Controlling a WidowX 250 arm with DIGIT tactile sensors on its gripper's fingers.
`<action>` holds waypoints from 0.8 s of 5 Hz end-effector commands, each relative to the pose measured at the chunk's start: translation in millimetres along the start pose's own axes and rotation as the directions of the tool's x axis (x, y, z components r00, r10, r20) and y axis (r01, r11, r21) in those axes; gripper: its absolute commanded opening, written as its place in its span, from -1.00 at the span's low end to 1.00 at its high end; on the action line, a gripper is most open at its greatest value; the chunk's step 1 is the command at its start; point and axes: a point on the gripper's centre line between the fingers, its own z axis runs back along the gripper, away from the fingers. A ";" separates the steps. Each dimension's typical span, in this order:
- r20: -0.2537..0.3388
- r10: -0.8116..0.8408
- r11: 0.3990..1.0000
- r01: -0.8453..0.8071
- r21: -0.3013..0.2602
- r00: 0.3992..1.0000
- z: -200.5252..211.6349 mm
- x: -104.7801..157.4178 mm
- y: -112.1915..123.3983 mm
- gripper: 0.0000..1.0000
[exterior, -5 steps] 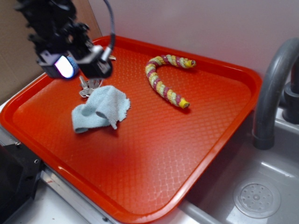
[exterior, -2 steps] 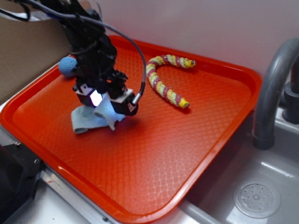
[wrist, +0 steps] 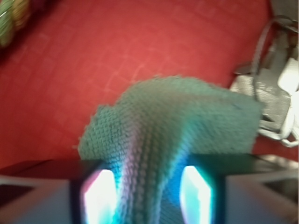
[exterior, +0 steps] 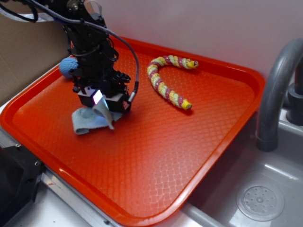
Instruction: Grab the blue cloth.
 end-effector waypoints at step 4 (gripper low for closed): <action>0.076 -0.214 0.974 0.219 -0.060 0.974 220.2 -29.9 46.2 -1.00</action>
